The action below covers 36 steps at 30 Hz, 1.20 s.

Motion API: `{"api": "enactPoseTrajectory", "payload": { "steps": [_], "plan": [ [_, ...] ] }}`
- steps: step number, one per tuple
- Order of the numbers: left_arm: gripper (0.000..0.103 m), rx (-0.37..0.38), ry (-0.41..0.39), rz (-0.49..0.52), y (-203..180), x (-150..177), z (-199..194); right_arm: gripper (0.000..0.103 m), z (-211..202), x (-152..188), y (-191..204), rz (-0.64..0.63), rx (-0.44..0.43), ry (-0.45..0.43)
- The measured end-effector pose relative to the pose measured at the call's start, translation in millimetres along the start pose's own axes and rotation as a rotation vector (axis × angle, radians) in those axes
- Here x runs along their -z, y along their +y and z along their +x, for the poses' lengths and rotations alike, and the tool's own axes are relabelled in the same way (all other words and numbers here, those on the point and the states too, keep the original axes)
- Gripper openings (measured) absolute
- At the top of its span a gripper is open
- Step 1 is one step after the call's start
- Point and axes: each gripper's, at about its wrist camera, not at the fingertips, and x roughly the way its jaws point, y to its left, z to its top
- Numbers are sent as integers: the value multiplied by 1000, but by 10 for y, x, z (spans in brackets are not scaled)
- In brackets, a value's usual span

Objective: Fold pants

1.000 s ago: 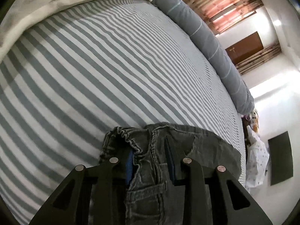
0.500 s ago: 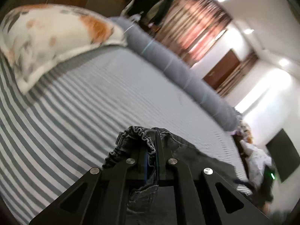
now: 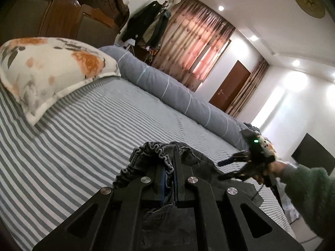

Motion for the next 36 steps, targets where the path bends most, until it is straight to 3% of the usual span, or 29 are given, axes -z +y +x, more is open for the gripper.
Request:
{"api": "enactPoseTrajectory", "payload": {
  "steps": [5,9,12,24,26,31,36],
  "plan": [
    [6,-12,-20,6,13,-13,-29,71,243,120,-325,13,-45,84],
    [6,-35,-16,15,12,37,2,46,253,379,-600,68,-63,106],
    [6,-45,-12,10,18,54,11,37,243,603,-745,108,-53,114],
    [6,-91,-7,27,-23,47,39,35,223,896,-1030,109,85,124],
    [6,-94,-7,29,-33,51,38,38,199,929,-1127,134,105,118],
    [6,-108,-15,51,-49,50,8,43,140,1083,-1314,151,69,104],
    [6,-96,-30,51,-48,57,-39,47,75,1031,-1292,147,53,72]
  ]
}}
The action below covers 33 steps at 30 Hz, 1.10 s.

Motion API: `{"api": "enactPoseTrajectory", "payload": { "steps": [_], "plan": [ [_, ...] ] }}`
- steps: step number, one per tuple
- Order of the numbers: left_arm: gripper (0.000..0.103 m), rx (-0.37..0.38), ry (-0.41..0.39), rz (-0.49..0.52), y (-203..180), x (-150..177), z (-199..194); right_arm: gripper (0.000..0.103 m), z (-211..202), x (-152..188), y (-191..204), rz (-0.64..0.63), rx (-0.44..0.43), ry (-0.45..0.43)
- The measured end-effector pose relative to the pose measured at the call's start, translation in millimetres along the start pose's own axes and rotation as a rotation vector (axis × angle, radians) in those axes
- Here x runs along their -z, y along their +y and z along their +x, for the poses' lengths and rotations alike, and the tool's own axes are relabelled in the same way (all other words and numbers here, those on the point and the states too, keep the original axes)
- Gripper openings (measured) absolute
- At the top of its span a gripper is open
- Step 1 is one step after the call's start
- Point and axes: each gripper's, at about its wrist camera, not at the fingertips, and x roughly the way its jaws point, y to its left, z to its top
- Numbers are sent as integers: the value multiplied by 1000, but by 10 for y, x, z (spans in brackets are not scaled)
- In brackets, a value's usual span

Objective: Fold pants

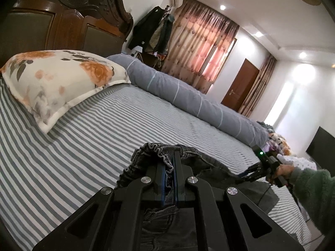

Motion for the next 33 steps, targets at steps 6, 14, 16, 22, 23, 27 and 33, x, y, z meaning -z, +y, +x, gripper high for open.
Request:
{"api": "enactPoseTrajectory", "payload": {
  "steps": [6,14,16,22,23,27,33],
  "plan": [
    [6,19,-31,4,-25,-4,-144,59,-52,-159,154,-68,-92,-12],
    [6,-5,-39,-29,94,-26,-133,34,33,-176,334,-161,-254,72],
    [6,-25,-33,-31,110,-9,-89,31,-4,-130,264,-146,-217,64],
    [6,-46,-18,-39,121,-43,-22,17,-62,115,159,-125,-28,76],
    [6,-47,-17,-41,115,-46,-11,16,-85,147,171,-113,-5,67],
    [6,-123,-6,-2,90,-86,110,10,-255,282,354,-65,158,-26],
    [6,-215,37,83,-18,-146,291,6,-506,586,884,101,578,-151]
  ]
}}
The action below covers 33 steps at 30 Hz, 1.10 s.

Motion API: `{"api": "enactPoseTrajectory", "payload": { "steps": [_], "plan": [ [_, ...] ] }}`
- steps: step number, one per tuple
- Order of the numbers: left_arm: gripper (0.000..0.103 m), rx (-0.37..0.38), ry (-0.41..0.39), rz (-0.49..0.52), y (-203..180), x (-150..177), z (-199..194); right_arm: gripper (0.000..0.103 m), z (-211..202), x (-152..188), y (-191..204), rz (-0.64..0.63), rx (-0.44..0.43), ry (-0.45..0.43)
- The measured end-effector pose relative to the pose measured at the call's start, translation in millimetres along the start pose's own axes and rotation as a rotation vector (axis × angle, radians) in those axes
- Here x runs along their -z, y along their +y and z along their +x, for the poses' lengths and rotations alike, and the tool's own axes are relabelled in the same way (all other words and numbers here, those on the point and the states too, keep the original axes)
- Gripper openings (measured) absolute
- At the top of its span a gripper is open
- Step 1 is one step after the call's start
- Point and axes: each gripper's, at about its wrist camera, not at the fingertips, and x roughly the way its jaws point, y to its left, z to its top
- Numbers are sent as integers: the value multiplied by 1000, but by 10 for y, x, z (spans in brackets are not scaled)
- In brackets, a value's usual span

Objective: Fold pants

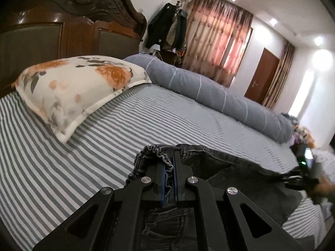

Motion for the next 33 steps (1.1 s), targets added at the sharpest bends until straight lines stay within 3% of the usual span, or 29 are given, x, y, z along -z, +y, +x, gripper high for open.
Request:
{"api": "enactPoseTrajectory", "payload": {
  "steps": [2,5,10,14,21,26,29,33],
  "plan": [
    [6,-30,6,56,-56,-31,5,5,-194,155,83,4,104,-25],
    [6,-62,26,140,-134,-50,-7,5,-507,355,135,63,176,-44],
    [6,-71,59,254,-204,24,-162,5,-1001,737,493,113,213,-53],
    [6,-32,83,252,-185,119,-410,4,-1273,1220,810,157,185,-25],
    [8,6,165,298,-124,494,-926,4,-1366,1882,1225,214,134,39],
    [14,-2,277,293,47,872,-1223,5,-1300,2205,1511,255,74,98],
    [19,-16,372,277,146,1098,-1293,6,-1146,2255,1435,320,31,130],
    [22,-56,474,216,250,1353,-1350,15,-1177,2395,1450,412,-21,120]
  ]
}}
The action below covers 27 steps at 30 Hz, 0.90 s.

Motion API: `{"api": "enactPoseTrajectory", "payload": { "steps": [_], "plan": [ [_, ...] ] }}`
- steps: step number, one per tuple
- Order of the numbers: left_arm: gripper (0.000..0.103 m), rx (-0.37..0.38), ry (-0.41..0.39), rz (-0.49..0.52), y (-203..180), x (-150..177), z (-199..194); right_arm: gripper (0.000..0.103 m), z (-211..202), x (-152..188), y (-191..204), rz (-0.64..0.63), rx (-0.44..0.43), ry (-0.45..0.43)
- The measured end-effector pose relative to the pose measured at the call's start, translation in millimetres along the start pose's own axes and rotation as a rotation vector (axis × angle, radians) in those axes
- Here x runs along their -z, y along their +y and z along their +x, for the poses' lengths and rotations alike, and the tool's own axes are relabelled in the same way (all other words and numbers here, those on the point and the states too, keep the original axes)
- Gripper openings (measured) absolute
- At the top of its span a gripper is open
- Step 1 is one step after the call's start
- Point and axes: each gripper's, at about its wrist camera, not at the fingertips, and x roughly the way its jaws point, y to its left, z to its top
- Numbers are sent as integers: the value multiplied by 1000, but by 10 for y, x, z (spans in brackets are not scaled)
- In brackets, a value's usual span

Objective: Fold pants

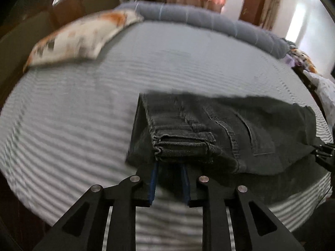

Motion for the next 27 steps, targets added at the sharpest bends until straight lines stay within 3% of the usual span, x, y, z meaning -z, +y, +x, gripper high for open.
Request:
{"api": "enactPoseTrajectory", "payload": {
  "steps": [2,3,4,9,11,14,17,21,24,27],
  "plan": [
    [25,53,41,-92,62,113,-8,31,-91,38,-61,66,-54,-9],
    [25,83,51,-134,93,155,-23,46,-145,60,-90,95,-83,-19],
    [26,129,57,-200,135,221,-56,55,-231,109,-116,125,-105,-36],
    [35,296,37,-396,225,371,-149,56,-428,366,-196,205,-210,-62],
    [41,368,38,-498,253,407,-123,56,-439,508,-335,320,-347,-65],
    [41,439,31,-609,270,406,-66,56,-337,706,-519,496,-536,-46],
    [43,464,16,-657,239,348,-11,57,-176,864,-651,646,-689,-42],
    [52,461,8,-694,189,243,107,57,29,931,-716,785,-782,-43],
    [52,463,16,-745,195,225,219,57,157,907,-732,841,-789,-50],
    [52,449,-1,-777,198,182,294,50,248,875,-781,885,-779,-69]
  ]
}}
